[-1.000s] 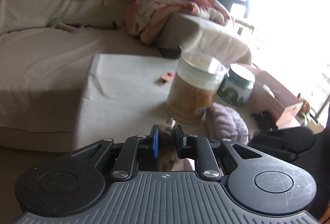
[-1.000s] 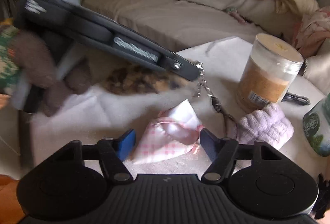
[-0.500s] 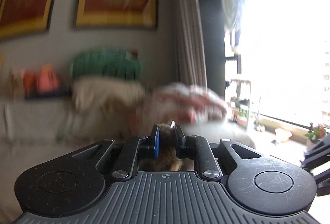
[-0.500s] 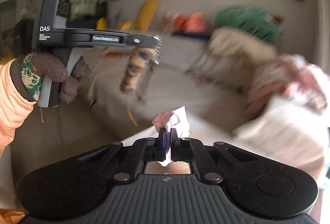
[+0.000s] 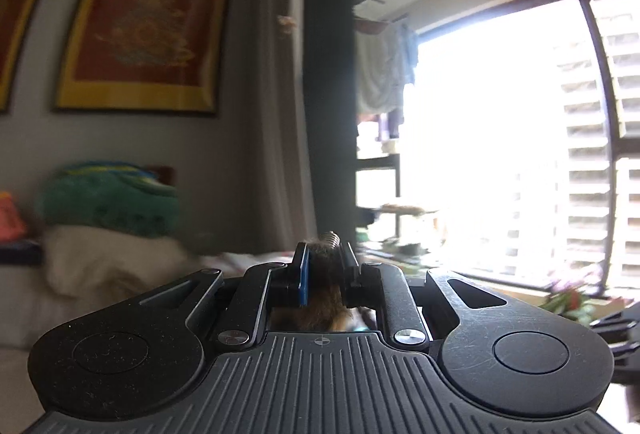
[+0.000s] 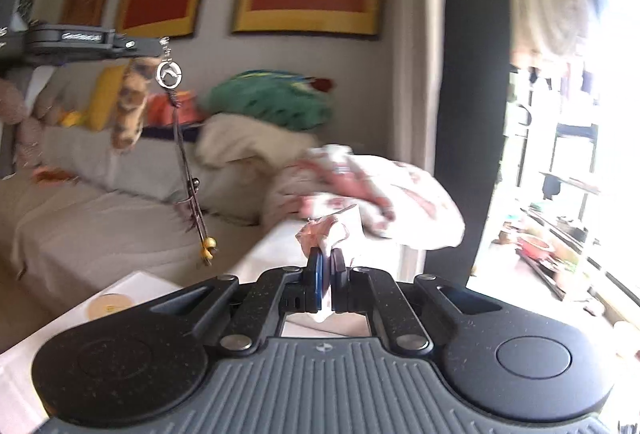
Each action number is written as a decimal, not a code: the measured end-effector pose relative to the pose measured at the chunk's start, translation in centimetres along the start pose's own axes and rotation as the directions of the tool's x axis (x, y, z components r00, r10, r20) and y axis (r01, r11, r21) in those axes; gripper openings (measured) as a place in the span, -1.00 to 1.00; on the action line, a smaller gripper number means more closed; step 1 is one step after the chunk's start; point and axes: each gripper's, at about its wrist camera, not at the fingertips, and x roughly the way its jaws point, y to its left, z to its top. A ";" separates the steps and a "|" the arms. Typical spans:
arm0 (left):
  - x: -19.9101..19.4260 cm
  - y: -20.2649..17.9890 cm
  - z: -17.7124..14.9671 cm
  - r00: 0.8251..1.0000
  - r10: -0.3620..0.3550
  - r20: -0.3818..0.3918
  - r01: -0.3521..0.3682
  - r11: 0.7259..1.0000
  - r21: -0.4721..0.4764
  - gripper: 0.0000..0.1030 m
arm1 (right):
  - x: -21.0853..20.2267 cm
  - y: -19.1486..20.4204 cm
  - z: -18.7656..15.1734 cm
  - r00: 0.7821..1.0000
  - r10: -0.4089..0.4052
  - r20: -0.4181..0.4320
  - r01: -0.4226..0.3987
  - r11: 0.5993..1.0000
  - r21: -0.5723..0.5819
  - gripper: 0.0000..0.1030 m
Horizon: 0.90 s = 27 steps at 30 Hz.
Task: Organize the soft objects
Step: 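Carry the fur plush and pink cloth into the pink box and open both tools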
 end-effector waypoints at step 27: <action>14.0 -5.9 -19.7 0.866 -0.252 -0.431 0.080 0.922 -0.379 -0.62 | 2.3 -5.4 -10.3 0.969 0.094 -0.227 -0.031 0.962 0.271 -0.92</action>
